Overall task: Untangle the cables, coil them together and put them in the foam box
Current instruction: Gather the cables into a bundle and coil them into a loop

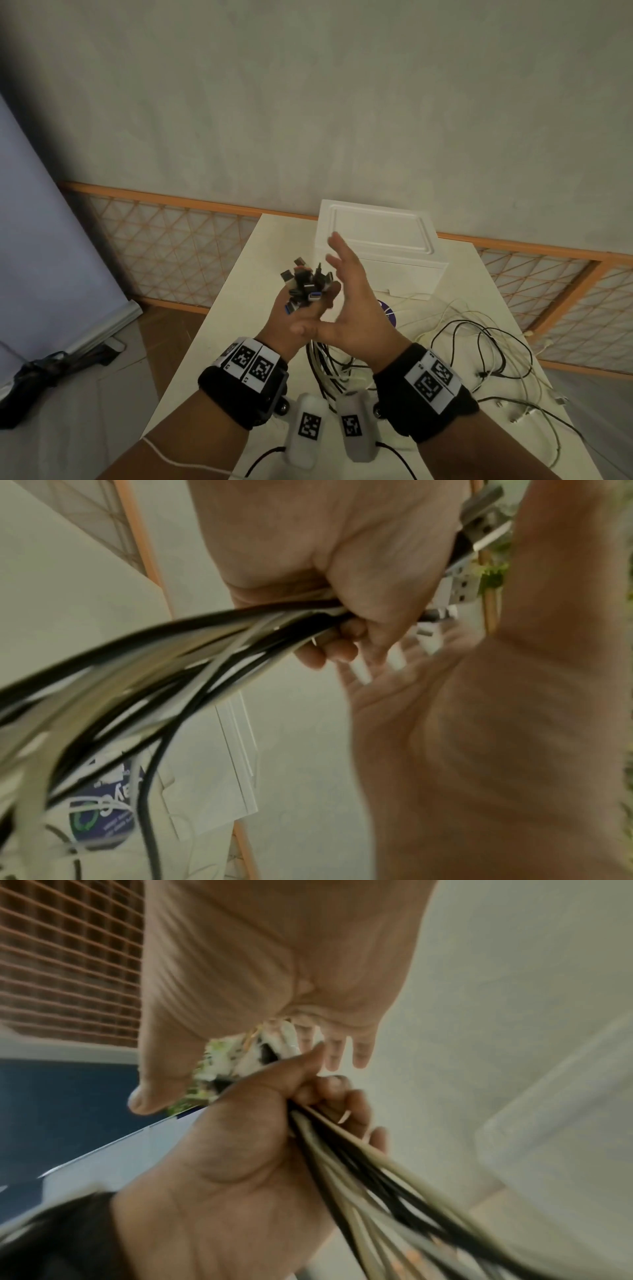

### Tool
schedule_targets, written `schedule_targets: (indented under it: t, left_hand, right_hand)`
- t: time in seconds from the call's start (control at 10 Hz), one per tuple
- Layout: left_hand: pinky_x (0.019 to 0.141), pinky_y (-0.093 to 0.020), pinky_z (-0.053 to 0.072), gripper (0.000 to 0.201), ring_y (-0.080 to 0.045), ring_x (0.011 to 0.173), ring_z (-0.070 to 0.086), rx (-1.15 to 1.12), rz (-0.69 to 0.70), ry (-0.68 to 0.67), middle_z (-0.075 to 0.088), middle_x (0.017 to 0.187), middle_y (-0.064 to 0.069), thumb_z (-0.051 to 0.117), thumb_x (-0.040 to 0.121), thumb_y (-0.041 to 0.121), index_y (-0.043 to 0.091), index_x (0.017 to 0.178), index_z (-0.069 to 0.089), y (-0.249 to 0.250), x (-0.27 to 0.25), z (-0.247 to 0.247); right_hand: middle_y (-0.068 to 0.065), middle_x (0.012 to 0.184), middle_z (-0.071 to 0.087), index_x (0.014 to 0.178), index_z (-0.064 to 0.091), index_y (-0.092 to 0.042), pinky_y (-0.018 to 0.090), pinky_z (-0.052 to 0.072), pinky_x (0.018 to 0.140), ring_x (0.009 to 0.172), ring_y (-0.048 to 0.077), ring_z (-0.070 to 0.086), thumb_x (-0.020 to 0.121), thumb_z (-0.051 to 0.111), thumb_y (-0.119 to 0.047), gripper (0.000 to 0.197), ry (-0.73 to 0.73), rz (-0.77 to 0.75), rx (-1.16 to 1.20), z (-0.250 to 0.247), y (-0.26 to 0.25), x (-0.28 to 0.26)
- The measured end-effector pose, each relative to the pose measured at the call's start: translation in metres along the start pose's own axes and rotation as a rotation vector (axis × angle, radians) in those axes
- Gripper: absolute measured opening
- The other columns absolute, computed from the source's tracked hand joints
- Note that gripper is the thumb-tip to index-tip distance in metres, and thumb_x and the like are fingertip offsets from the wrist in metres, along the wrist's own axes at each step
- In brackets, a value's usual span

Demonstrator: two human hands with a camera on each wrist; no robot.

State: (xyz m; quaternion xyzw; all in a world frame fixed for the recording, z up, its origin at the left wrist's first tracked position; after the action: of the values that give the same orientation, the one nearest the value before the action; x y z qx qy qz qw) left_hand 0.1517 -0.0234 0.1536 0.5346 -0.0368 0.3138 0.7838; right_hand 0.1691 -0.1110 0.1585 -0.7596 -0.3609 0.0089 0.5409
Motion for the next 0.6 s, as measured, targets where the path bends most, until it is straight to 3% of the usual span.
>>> schedule_targets:
  t: [0.1,0.2,0.3,0.4,0.5,0.6]
  left_hand:
    - [0.07,-0.006,0.043,0.014,0.015,0.08,0.06,0.376,-0.373,-0.064,0.067,0.088,0.022,0.065,0.087,0.033,0.031,0.101,0.064,-0.029,-0.011,-0.026]
    - [0.077,-0.011,0.044,0.008,0.013,0.082,0.061,0.275,-0.425,-0.077,0.069,0.089,0.016,0.064,0.086,0.032,0.036,0.092,0.06,-0.034,-0.014,-0.02]
    - [0.092,-0.028,0.046,0.008,-0.002,0.093,0.063,0.358,-0.435,-0.091,0.069,0.096,0.007,0.067,0.085,0.031,0.034,0.092,0.063,-0.034,-0.016,-0.017]
    - [0.097,-0.033,0.046,0.035,-0.008,0.102,0.065,0.259,-0.531,-0.099,0.072,0.1,0.005,0.08,0.07,0.047,0.029,0.098,0.067,-0.051,-0.024,-0.028]
    - [0.094,-0.029,0.045,0.057,-0.008,0.105,0.064,0.309,-0.62,-0.21,0.071,0.106,0.002,0.082,0.055,0.052,0.023,0.102,0.067,-0.068,-0.044,-0.039]
    - [0.081,-0.02,0.049,0.067,-0.007,0.096,0.064,0.518,-0.628,-0.398,0.066,0.106,0.003,0.08,0.059,0.058,0.028,0.114,0.054,-0.073,-0.08,-0.06]
  right_hand:
    - [-0.002,0.153,0.026,0.149,-0.007,-0.026,0.04,0.034,0.113,0.138,0.013,0.035,0.065,0.071,-0.015,0.116,-0.171,0.148,0.208,0.021,0.038,-0.012]
    - [0.0,0.144,0.042,0.15,-0.003,-0.024,0.053,0.044,0.1,0.127,0.022,0.05,0.067,0.066,0.005,0.112,-0.23,0.205,0.203,0.041,0.052,-0.015]
    - [-0.003,0.128,0.057,0.145,0.025,-0.01,0.03,0.05,0.095,0.116,0.007,0.057,0.075,0.066,0.007,0.083,-0.163,0.178,0.186,0.043,0.047,-0.009]
    - [-0.015,0.099,0.068,0.12,0.054,-0.009,0.019,0.052,0.077,0.093,-0.001,0.063,0.082,0.049,0.007,0.041,-0.093,0.173,0.067,0.037,0.047,-0.008]
    - [0.001,0.097,0.067,0.103,0.06,-0.011,0.033,0.052,0.079,0.09,0.015,0.064,0.086,0.051,-0.021,0.021,-0.12,0.201,-0.149,0.034,0.059,-0.008]
    - [-0.001,0.081,0.063,0.082,0.056,-0.019,0.026,0.041,0.067,0.079,0.017,0.057,0.091,0.056,-0.026,0.012,-0.269,0.272,-0.34,0.039,0.067,-0.013]
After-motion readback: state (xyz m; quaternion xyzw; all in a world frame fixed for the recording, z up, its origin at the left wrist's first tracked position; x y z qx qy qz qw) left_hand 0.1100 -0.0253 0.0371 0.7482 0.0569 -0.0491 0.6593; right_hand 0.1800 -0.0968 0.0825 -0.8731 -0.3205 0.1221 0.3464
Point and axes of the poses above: each hand's wrist, its own x-axis towards the middle knuckle, its own z-axis out of the palm, y = z × x, the point moved 9 cm from there along x, towards the middle knuckle
